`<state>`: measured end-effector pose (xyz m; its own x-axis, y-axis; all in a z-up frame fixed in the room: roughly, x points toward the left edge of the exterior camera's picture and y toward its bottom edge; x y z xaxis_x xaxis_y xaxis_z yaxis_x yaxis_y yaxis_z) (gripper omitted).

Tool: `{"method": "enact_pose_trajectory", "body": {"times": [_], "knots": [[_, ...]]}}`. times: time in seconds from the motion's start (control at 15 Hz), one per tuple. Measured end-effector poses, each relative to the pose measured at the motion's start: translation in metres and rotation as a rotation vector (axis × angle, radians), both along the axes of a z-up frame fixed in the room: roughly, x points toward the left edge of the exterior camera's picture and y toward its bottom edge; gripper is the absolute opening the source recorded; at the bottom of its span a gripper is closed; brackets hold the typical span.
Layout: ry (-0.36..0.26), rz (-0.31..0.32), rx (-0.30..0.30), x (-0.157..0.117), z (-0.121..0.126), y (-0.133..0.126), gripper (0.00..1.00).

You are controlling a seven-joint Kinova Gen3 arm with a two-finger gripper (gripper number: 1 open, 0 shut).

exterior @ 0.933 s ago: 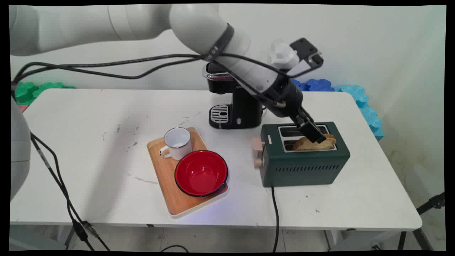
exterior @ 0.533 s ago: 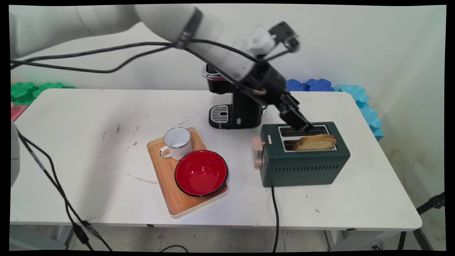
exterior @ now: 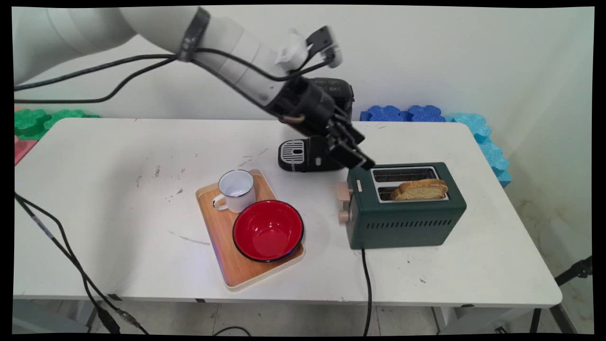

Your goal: Press the toaster switch

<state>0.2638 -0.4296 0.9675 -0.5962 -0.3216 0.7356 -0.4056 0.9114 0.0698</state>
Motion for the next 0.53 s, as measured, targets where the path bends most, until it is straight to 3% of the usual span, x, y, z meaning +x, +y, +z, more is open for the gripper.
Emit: {"method": "enact_pose_trajectory", "body": {"times": [0.53], "knots": [[-0.017, 0.001, 0.043, 0.028, -0.026, 0.009, 0.00]]}}
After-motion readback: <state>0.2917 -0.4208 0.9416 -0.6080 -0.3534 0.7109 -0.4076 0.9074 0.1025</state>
